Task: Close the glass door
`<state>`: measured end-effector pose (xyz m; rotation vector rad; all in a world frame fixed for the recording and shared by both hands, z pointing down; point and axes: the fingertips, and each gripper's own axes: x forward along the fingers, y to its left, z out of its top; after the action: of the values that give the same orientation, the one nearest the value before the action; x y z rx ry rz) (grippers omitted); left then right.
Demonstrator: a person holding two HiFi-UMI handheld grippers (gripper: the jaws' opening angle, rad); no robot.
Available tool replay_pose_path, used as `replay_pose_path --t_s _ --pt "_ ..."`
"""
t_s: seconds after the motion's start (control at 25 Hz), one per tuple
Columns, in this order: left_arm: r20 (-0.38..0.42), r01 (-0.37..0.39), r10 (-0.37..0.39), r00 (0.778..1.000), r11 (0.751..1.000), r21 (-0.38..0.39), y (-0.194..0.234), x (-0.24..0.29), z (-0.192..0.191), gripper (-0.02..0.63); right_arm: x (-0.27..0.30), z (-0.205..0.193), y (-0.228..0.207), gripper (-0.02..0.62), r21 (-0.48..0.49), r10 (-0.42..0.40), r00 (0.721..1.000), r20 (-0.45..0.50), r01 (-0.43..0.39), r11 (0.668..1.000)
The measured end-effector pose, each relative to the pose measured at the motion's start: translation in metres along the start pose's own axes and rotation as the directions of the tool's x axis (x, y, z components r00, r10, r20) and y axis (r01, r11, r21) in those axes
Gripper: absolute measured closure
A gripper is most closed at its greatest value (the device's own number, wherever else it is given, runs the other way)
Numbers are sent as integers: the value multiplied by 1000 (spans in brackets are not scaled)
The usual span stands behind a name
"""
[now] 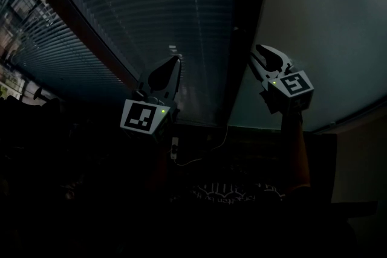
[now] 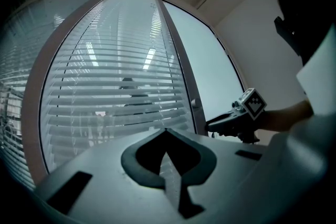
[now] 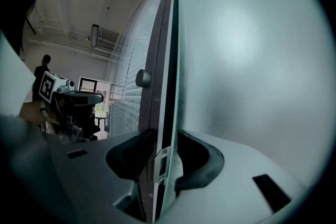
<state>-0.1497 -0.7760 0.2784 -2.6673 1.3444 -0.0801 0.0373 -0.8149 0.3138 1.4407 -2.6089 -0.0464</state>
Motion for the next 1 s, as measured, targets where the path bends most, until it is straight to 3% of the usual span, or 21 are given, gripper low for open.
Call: replay_pose_path --t_s 0.16,0.32,0.4,0.56,1.0 --pt "1 -3 3 1000 1000 2 -1 -1 1 615 -2 2 1 456 1 -6 1000 11 6 1000" --pt "1 -12 12 1000 1000 4 2 -3 2 615 -14 11 3 519 45 1 998 70 -4 999" --pt "2 -13 13 1000 1000 6 2 -4 2 615 -21 15 1 580 76 -15 996 92 8 997" --pt "5 -11 11 1000 1000 5 -1 -7 4 615 -31 19 3 592 83 -28 994 103 20 996" --pt "29 -20 19 999 1000 8 -7 -18 12 615 -57 54 8 594 -73 -150 976 160 163 984"
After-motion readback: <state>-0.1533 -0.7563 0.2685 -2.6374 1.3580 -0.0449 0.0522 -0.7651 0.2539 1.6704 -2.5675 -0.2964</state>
